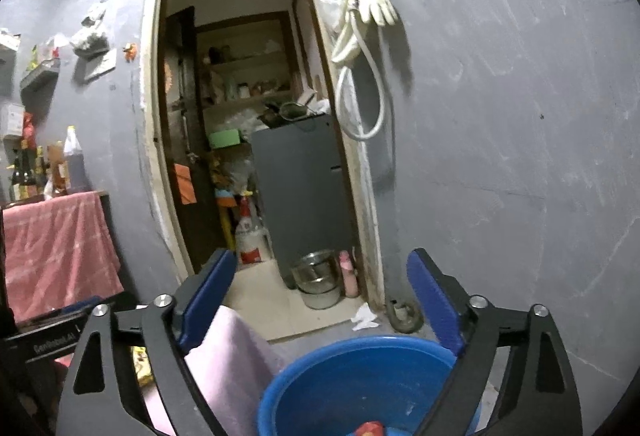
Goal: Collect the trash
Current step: 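Move both tools back over the table toward the remaining trash, then grasp the red paper scrap with the left gripper while the right gripper grasps the yellow wrapper, then carry the red scrap and yellow wrapper over the blue basin and open both grippers, then move both tools back over the table toward the wrappers, then grasp the blue snack wrapper with the left gripper while the right gripper grasps the green-pink wrapper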
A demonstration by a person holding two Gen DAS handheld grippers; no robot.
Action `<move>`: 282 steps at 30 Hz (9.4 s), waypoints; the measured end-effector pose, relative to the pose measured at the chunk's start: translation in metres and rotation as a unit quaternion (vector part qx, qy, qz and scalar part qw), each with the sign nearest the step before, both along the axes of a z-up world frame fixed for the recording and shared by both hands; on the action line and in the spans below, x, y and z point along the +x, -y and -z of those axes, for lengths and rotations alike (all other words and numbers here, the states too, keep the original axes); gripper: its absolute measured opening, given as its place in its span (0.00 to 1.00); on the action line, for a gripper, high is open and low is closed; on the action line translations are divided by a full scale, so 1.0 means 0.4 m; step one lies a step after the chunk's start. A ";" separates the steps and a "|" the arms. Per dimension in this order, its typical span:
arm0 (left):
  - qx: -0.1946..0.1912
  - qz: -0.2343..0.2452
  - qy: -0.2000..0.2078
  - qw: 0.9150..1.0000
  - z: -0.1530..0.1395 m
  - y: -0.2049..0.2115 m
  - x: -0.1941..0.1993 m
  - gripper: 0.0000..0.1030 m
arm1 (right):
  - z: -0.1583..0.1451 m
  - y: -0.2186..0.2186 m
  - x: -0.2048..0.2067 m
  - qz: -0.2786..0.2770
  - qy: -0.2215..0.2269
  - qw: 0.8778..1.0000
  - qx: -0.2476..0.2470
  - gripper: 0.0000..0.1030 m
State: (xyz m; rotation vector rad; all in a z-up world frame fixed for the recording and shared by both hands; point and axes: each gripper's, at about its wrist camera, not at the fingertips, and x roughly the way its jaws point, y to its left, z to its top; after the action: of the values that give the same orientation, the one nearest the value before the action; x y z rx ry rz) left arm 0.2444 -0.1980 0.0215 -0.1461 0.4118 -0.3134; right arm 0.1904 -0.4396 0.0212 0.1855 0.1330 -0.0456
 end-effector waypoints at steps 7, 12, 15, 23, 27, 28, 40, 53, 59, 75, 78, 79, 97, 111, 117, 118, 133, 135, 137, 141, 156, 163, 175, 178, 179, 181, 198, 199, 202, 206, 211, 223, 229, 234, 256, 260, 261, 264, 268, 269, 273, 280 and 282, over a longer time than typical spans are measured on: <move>0.002 -0.039 0.031 0.999 -0.036 -0.108 -0.057 0.92 | -0.031 -0.087 -0.033 -0.019 0.022 1.000 0.000 1.00; 0.017 -0.062 0.040 0.997 -0.041 -0.191 -0.091 0.93 | -0.032 -0.147 -0.048 -0.034 0.024 0.999 0.009 1.00; 0.026 -0.077 0.043 0.996 -0.032 -0.236 -0.112 0.93 | -0.025 -0.185 -0.051 -0.049 0.019 0.998 0.016 1.00; 0.034 -0.115 0.031 0.992 0.001 -0.367 -0.135 0.93 | -0.002 -0.292 -0.046 -0.091 0.002 0.996 0.011 1.00; 0.041 -0.130 0.023 0.990 0.024 -0.421 -0.145 0.93 | 0.014 -0.342 -0.037 -0.110 -0.011 0.994 0.004 1.00; 0.042 -0.133 0.020 0.990 0.031 -0.432 -0.146 0.93 | 0.018 -0.353 -0.034 -0.115 -0.015 0.993 0.002 1.00; 0.039 -0.140 -0.044 0.988 0.114 -0.531 -0.125 0.93 | 0.091 -0.470 0.028 -0.156 -0.110 0.981 -0.032 1.00; 0.042 -0.094 -0.099 0.990 0.157 -0.522 -0.096 0.92 | 0.160 -0.498 0.084 -0.178 -0.208 0.961 -0.037 1.00; 0.038 -0.064 -0.112 0.991 0.161 -0.508 -0.087 0.76 | 0.184 -0.490 0.103 -0.180 -0.237 0.954 -0.027 1.00; 0.010 -0.006 -0.170 0.985 0.183 -0.483 -0.063 0.27 | 0.236 -0.520 0.137 -0.220 -0.293 0.930 0.001 0.69; 0.002 -0.008 -0.183 0.983 0.191 -0.491 -0.056 0.18 | 0.240 -0.529 0.140 -0.223 -0.295 0.929 0.000 0.61; 0.000 -0.008 -0.187 0.982 0.193 -0.493 -0.054 0.18 | 0.241 -0.531 0.139 -0.222 -0.294 0.930 -0.002 0.60; 0.020 -0.007 -0.174 0.985 0.186 -0.458 -0.091 0.00 | 0.231 -0.522 0.119 -0.231 -0.262 0.937 0.015 0.14; 0.036 -0.011 -0.108 0.993 0.143 -0.394 -0.165 0.00 | 0.159 -0.518 0.044 -0.236 -0.167 0.957 -0.014 0.06; 0.031 -0.022 -0.078 0.996 0.121 -0.369 -0.167 0.00 | 0.125 -0.516 0.003 -0.215 -0.121 0.967 -0.057 0.05; 0.027 -0.025 -0.074 0.997 0.116 -0.364 -0.165 0.00 | 0.121 -0.514 -0.002 -0.210 -0.115 0.969 -0.061 0.05; 0.006 0.034 -0.002 0.999 0.036 -0.144 -0.105 0.00 | 0.041 -0.294 -0.076 -0.037 0.000 0.994 -0.104 0.05; -0.002 0.042 0.009 0.999 0.030 -0.097 -0.098 0.00 | 0.036 -0.251 -0.084 -0.013 0.007 0.994 -0.105 0.05; -0.008 0.056 0.015 0.998 0.023 -0.051 -0.085 0.00 | 0.034 -0.210 -0.091 0.009 0.013 0.994 -0.105 0.05; -0.007 0.075 0.030 0.997 0.018 0.048 -0.063 0.00 | 0.044 -0.119 -0.094 0.047 0.010 0.995 -0.093 0.05; 0.016 0.112 -0.039 0.993 0.114 0.331 0.059 0.00 | 0.116 0.104 -0.052 0.092 -0.057 0.994 -0.025 0.05; 0.041 0.118 -0.094 0.988 0.192 0.384 0.097 0.00 | 0.160 0.159 -0.032 0.084 -0.107 0.991 0.011 0.07; 0.039 0.114 -0.139 0.983 0.237 0.373 0.118 0.05 | 0.185 0.192 -0.011 0.075 -0.141 0.986 0.047 0.20; 0.037 0.114 -0.136 0.984 0.233 0.372 0.112 0.21 | 0.173 0.189 -0.011 0.073 -0.130 0.988 0.047 0.22; 0.034 0.114 -0.134 0.984 0.229 0.368 0.106 0.22 | 0.168 0.186 -0.010 0.073 -0.128 0.988 0.045 0.22; 0.035 0.115 -0.132 0.984 0.223 0.362 0.103 0.23 | 0.162 0.185 -0.012 0.074 -0.122 0.989 0.044 0.24; 0.029 0.052 -0.029 0.998 0.069 0.202 0.040 0.83 | 0.079 0.138 -0.056 0.079 -0.023 0.996 0.025 0.83; 0.029 0.046 -0.023 0.998 0.061 0.190 0.036 0.86 | 0.076 0.131 -0.058 0.078 -0.019 0.996 0.024 0.85; 0.031 0.030 -0.001 0.999 0.045 0.151 0.016 0.91 | 0.065 0.112 -0.062 0.074 -0.009 0.997 0.022 0.97; 0.034 0.013 0.014 0.999 0.026 0.097 -0.001 0.93 | 0.050 0.076 -0.061 0.066 0.003 0.998 0.014 1.00; 0.043 -0.008 0.028 0.999 0.014 0.046 -0.020 0.93 | 0.033 0.025 -0.061 0.052 0.014 0.999 -0.003 1.00; 0.052 -0.047 0.043 0.997 0.001 -0.090 -0.063 0.93 | 0.004 -0.109 -0.048 0.003 0.031 0.999 -0.023 1.00; 0.056 -0.077 0.042 0.995 -0.002 -0.189 -0.074 0.93 | -0.005 -0.183 -0.028 -0.029 0.034 0.999 -0.019 1.00; 0.058 -0.106 0.034 0.992 0.005 -0.278 -0.077 0.93 | -0.003 -0.249 0.001 -0.057 0.028 0.998 -0.014 1.00; 0.062 -0.186 -0.034 0.980 0.102 -0.590 -0.064 0.93 | 0.032 -0.487 0.111 -0.167 -0.028 0.985 -0.040 1.00; 0.058 -0.188 -0.048 0.979 0.110 -0.624 -0.046 0.93 | 0.044 -0.520 0.133 -0.184 -0.047 0.981 -0.039 1.00; 0.055 -0.188 -0.050 0.979 0.112 -0.632 -0.043 0.93 | 0.046 -0.529 0.141 -0.187 -0.054 0.980 -0.037 1.00; 0.042 -0.184 -0.056 0.980 0.116 -0.654 -0.028 0.93 | 0.051 -0.555 0.165 -0.199 -0.071 0.977 -0.030 1.00; 0.037 -0.181 -0.063 0.981 0.118 -0.668 -0.007 0.93 | 0.062 -0.592 0.190 -0.203 -0.091 0.974 -0.036 1.00; 0.041 -0.183 -0.063 0.980 0.119 -0.673 -0.002 0.93 | 0.065 -0.603 0.195 -0.206 -0.095 0.973 -0.038 1.00; 0.052 -0.189 -0.073 0.978 0.125 -0.692 0.024 0.88 | 0.083 -0.644 0.219 -0.216 -0.123 0.967 -0.047 1.00; 0.042 -0.195 -0.092 0.976 0.139 -0.761 0.082 0.77 | 0.112 -0.701 0.280 -0.238 -0.186 0.953 -0.037 0.94; 0.043 -0.192 -0.096 0.976 0.145 -0.773 0.096 0.75 | 0.121 -0.714 0.296 -0.244 -0.203 0.948 -0.037 0.89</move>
State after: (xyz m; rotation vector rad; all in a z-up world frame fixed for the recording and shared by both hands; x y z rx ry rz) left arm 0.2828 0.1114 -0.0365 -0.1677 0.5758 0.1016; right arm 0.3090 -0.1539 -0.0271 0.0614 0.5846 0.4072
